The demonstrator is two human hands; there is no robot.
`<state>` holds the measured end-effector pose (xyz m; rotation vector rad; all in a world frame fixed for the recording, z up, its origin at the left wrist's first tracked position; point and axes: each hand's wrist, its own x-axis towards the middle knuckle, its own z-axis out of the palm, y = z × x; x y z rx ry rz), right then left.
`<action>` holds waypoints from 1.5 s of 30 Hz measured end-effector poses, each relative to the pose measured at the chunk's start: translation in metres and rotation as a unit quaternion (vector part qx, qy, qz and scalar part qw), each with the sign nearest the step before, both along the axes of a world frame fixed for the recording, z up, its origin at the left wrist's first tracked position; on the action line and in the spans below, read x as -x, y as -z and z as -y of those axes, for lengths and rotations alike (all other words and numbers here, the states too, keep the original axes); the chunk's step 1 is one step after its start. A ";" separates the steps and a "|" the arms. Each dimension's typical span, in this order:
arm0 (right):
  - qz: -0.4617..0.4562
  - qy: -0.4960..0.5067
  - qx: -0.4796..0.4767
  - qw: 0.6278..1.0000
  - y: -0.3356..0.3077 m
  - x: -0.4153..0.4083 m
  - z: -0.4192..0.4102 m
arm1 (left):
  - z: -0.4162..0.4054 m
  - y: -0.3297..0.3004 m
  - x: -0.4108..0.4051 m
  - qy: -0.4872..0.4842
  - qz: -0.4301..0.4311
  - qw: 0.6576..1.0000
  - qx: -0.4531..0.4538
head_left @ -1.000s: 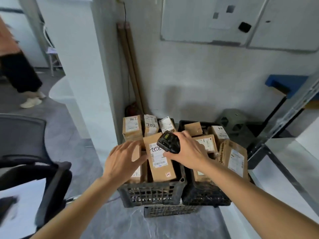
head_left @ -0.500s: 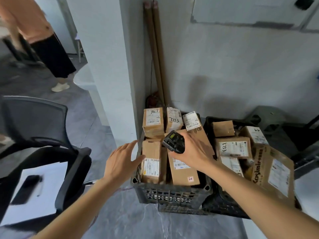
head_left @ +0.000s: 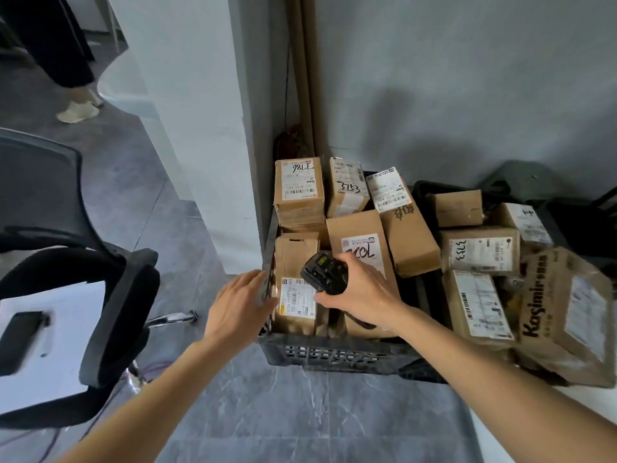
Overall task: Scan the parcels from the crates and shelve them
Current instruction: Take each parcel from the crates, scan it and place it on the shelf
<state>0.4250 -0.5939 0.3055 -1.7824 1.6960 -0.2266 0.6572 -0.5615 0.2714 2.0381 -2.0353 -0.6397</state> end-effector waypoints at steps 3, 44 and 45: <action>0.018 0.003 -0.019 1.000 0.008 -0.007 0.005 | 0.008 0.014 -0.001 0.009 -0.002 1.000 0.003; 0.239 0.122 0.151 0.952 -0.229 0.060 0.003 | 0.069 -0.241 0.086 0.009 -0.433 0.898 0.076; 0.240 0.124 0.156 0.950 -0.235 0.064 0.001 | 0.068 -0.246 0.089 0.025 -0.440 0.895 0.063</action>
